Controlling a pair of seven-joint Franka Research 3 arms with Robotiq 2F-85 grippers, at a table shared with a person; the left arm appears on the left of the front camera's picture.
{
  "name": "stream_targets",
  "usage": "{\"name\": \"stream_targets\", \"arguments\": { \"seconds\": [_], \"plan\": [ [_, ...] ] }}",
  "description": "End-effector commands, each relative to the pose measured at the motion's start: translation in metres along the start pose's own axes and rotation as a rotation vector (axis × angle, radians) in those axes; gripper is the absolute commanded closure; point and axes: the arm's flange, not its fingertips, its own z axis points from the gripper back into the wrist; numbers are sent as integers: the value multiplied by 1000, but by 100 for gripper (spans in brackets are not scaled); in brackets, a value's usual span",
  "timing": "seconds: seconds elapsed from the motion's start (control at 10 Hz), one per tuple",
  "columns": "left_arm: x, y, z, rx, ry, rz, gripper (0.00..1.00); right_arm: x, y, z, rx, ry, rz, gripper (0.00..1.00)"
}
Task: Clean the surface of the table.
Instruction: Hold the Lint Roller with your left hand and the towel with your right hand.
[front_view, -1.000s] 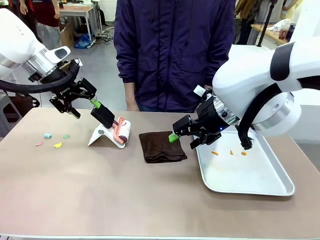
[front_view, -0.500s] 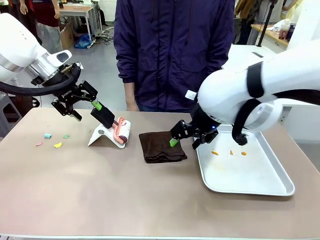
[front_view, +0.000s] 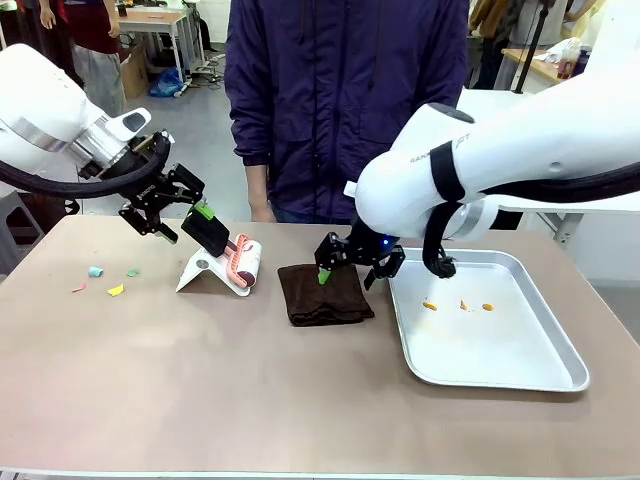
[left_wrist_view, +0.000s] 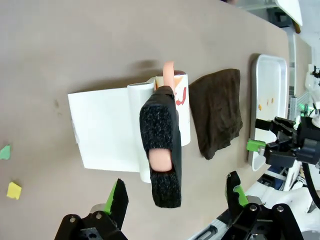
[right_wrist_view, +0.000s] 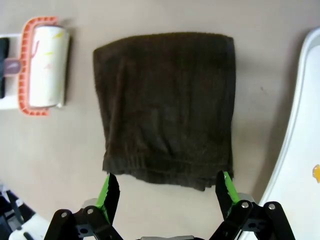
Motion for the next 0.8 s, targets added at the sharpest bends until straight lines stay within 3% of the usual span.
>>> {"name": "stream_targets", "arguments": {
  "seconds": [0.0,0.7],
  "plan": [
    [5,-3,-5,-13,-3,-16,0,17,16,-10,-59,1,-40,0],
    [10,-10,-14,3,5,3,0,42,14,-41,-148,-23,-97,0]
  ]
}}
